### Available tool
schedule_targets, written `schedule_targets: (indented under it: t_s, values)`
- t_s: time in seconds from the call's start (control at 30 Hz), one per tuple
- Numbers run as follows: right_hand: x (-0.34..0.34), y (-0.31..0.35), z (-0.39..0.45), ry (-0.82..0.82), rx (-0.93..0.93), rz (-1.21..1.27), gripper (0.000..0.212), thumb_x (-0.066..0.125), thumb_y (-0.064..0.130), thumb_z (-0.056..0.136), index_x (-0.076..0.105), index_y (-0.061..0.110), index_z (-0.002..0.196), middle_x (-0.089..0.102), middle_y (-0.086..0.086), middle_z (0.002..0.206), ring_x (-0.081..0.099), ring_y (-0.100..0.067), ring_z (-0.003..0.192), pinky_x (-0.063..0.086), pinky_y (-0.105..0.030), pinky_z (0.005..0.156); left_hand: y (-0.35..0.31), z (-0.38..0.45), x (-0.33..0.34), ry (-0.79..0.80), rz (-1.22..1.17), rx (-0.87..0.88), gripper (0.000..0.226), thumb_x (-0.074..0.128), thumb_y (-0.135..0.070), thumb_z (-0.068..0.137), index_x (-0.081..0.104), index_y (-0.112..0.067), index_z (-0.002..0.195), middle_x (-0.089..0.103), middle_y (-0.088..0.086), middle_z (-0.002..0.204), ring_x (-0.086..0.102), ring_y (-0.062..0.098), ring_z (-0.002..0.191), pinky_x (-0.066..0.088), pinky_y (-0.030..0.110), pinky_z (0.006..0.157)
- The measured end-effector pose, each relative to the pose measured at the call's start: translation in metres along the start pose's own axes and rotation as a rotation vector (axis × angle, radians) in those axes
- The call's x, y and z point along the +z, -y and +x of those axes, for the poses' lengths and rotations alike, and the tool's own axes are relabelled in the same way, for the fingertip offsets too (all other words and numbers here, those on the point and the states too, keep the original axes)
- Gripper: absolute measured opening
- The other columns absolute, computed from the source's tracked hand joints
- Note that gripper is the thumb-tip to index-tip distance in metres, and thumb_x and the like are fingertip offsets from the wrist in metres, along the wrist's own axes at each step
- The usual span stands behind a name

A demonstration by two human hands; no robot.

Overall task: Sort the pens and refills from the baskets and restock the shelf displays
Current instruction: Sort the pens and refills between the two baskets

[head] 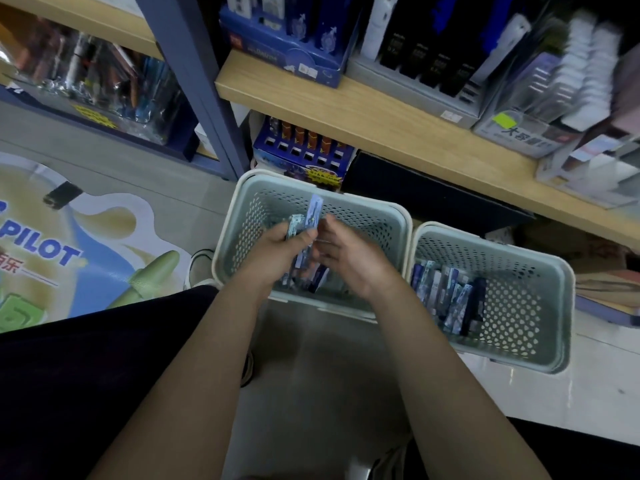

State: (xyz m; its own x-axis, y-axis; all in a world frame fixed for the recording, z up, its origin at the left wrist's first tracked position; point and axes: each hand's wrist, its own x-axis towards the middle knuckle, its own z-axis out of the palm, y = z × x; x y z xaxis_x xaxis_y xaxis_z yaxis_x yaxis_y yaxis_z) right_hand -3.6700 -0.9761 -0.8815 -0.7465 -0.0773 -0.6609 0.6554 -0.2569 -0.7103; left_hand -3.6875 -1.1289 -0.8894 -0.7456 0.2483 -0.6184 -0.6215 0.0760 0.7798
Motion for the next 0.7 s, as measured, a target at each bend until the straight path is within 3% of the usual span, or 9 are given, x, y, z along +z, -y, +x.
schedule_targets:
  t_s: [0.07, 0.13, 0.23, 0.33, 0.43, 0.53, 0.7]
  values:
    - [-0.010, 0.008, -0.015, 0.006, -0.047, -0.035, 0.030, 0.055, 0.035, 0.101, 0.065, 0.010, 0.090, 0.065, -0.003, 0.072, 0.059, -0.023, 0.067, 0.054, -0.031, 0.069, -0.007, -0.003, 0.023, 0.105, 0.118, 0.010, 0.028, 0.063, -0.032, 0.099, 0.067, -0.007, 0.112, 0.071, 0.011, 0.081, 0.065, 0.022, 0.071, 0.051, 0.032, 0.056]
    - [-0.024, 0.014, -0.029, -0.002, -0.083, -0.068, 0.031, 0.056, 0.030, 0.101, 0.064, 0.004, 0.089, 0.064, -0.006, 0.064, 0.055, -0.025, 0.057, 0.050, -0.029, 0.057, -0.014, -0.007, 0.047, 0.199, 0.220, 0.023, 0.023, 0.065, -0.028, 0.098, 0.067, -0.005, 0.100, 0.068, 0.002, 0.069, 0.060, 0.018, 0.063, 0.043, 0.028, 0.053]
    - [-0.052, 0.020, -0.050, 0.008, -0.137, -0.004, 0.038, 0.061, 0.028, 0.096, 0.064, -0.006, 0.112, 0.066, -0.024, 0.084, 0.060, -0.031, 0.060, 0.051, -0.031, 0.051, -0.028, -0.014, 0.078, 0.315, 0.321, 0.026, 0.014, 0.073, -0.019, 0.091, 0.067, -0.010, 0.101, 0.064, -0.006, 0.060, 0.057, 0.013, 0.057, 0.036, 0.021, 0.046]
    - [-0.080, 0.024, -0.071, 0.010, -0.159, 0.080, 0.034, 0.062, 0.022, 0.092, 0.063, -0.001, 0.118, 0.070, -0.021, 0.092, 0.067, -0.030, 0.066, 0.053, -0.030, 0.050, -0.040, -0.021, 0.107, 0.407, 0.401, 0.021, 0.020, 0.078, -0.012, 0.086, 0.066, -0.015, 0.103, 0.065, -0.009, 0.059, 0.059, 0.009, 0.056, 0.038, 0.017, 0.044]
    - [-0.110, 0.022, -0.086, -0.023, -0.206, 0.138, 0.036, 0.059, 0.021, 0.096, 0.060, -0.006, 0.120, 0.068, -0.027, 0.099, 0.068, -0.031, 0.073, 0.052, -0.029, 0.052, -0.043, -0.028, 0.133, 0.442, 0.393, 0.044, 0.023, 0.071, -0.006, 0.091, 0.065, -0.012, 0.112, 0.071, -0.004, 0.071, 0.065, 0.006, 0.057, 0.043, 0.018, 0.045]
    - [-0.138, 0.015, -0.095, -0.105, -0.285, 0.225, 0.047, 0.061, 0.024, 0.096, 0.056, -0.014, 0.123, 0.063, -0.028, 0.108, 0.064, -0.038, 0.089, 0.052, -0.036, 0.060, -0.038, -0.030, 0.152, 0.442, 0.277, 0.025, 0.023, 0.061, -0.008, 0.098, 0.066, -0.004, 0.121, 0.074, 0.014, 0.103, 0.074, 0.018, 0.080, 0.056, 0.024, 0.058]
    - [-0.158, 0.002, -0.102, -0.073, -0.310, 0.262, 0.047, 0.054, 0.025, 0.102, 0.052, -0.018, 0.121, 0.060, -0.033, 0.099, 0.061, -0.042, 0.073, 0.047, -0.041, 0.053, -0.025, -0.032, 0.186, 0.325, 0.472, 0.120, 0.018, 0.057, -0.022, 0.102, 0.068, -0.009, 0.108, 0.074, 0.018, 0.099, 0.071, 0.022, 0.062, 0.049, 0.025, 0.045]
